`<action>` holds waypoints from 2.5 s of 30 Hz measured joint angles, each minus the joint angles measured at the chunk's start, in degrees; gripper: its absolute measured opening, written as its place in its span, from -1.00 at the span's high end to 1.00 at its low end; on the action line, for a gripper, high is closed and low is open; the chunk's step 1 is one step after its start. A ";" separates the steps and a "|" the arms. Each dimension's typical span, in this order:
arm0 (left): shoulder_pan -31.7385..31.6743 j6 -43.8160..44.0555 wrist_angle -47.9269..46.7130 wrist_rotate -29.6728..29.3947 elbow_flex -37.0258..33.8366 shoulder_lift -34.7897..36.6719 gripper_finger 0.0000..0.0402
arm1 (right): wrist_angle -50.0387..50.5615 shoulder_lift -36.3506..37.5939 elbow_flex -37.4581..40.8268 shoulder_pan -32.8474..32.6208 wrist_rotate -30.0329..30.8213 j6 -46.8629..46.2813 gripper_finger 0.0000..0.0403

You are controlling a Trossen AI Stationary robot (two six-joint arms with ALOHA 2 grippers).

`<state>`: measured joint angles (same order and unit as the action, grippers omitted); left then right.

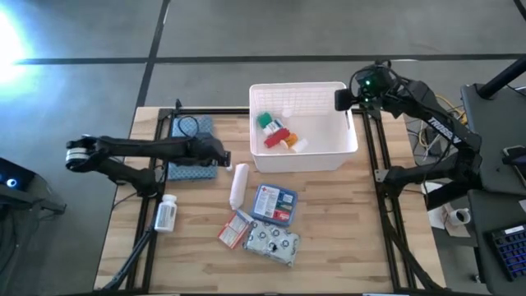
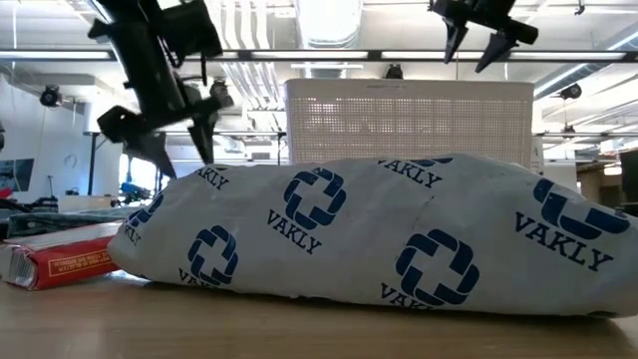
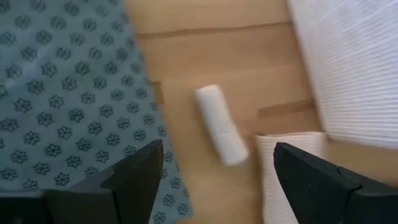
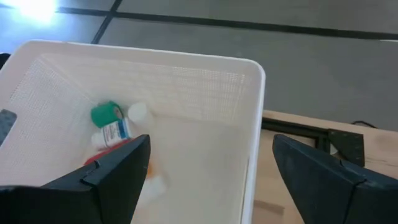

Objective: Pick & place medical supplies in basket/bin
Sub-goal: Put the rolled white gauze into the white bin, then put the white rolled bandage into the white bin

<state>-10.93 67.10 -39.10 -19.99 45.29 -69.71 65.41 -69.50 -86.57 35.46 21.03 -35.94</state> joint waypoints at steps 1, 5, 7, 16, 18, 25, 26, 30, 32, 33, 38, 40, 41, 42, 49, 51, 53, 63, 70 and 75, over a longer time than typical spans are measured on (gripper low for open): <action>0.05 0.26 0.12 0.03 -0.01 -1.22 -0.41 | -0.06 0.01 0.09 0.00 0.13 0.00 -0.62; 0.06 0.51 1.84 -0.05 0.49 -7.32 -0.41 | -0.03 -0.01 0.64 0.00 0.13 0.03 -0.62; 0.06 0.53 4.64 -0.03 0.78 -10.40 -0.41 | -0.03 -0.01 0.86 0.00 0.13 0.04 -0.62; 0.01 -0.64 8.71 0.43 3.23 -21.84 -0.14 | 0.43 -0.01 2.41 0.02 -0.02 0.02 -0.62; 0.01 -1.10 9.13 0.41 3.42 -23.39 -0.01 | 0.41 -0.01 2.70 0.02 -0.03 0.02 -0.62; -0.02 -7.48 9.22 0.03 3.33 -24.13 0.41 | 0.41 -0.01 3.13 0.02 -0.02 0.02 -0.62; -0.07 -8.28 9.35 0.30 3.29 -23.58 0.48 | 0.39 -0.01 3.13 0.02 -0.02 0.02 -0.62; 0.01 -10.14 4.79 0.08 3.49 -16.99 0.75 | 0.37 -0.01 3.15 0.02 0.02 0.03 -0.62; 0.37 -10.23 1.41 -0.86 3.57 -11.88 0.84 | 0.36 -0.01 3.15 0.02 0.03 0.17 -0.62; 0.53 -10.23 -0.52 -1.47 3.57 -8.86 0.86 | 0.35 -0.01 3.15 0.02 0.03 0.17 -0.62; 0.75 -14.59 -2.25 -3.48 3.55 6.53 0.83 | -0.06 -0.01 3.17 0.02 0.13 0.17 -0.62; 0.95 -20.31 5.08 -3.55 3.55 12.26 0.80 | -0.78 -0.01 3.19 0.02 0.13 0.17 -0.62; 1.17 -23.63 10.69 -2.99 3.53 14.72 0.80 | -1.28 -0.01 3.19 0.02 0.13 0.17 -0.62; 1.30 -27.24 17.69 -1.93 3.44 16.88 0.79 | -1.94 -0.01 3.22 0.02 0.13 0.17 -0.62; 0.88 -47.98 53.61 3.87 4.85 16.68 0.78 | -5.96 -0.01 3.24 0.04 0.11 0.17 -0.62; 0.01 -49.65 52.50 3.91 7.23 12.74 0.78 | -6.02 -0.01 3.24 0.04 0.08 0.13 -0.62; -0.88 -49.94 50.07 3.97 10.28 7.73 0.78 | -5.89 -0.01 3.24 0.03 -0.08 0.11 -0.62; -2.67 -60.22 20.85 6.31 41.65 -20.66 0.32 | -5.20 -0.01 3.24 -1.77 -8.50 0.79 -0.62; -2.55 -64.17 -9.46 2.55 64.04 -31.47 -0.10 | -1.55 -0.01 3.24 -5.98 -7.98 0.13 -0.62; -0.40 -63.52 -19.92 -2.32 68.26 -30.37 -0.21 | -0.72 -0.01 3.24 -8.25 -7.26 -0.04 -0.62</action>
<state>-11.33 3.58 -59.03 -22.30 113.55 -100.08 64.69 -69.52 -83.33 27.21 13.78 -35.98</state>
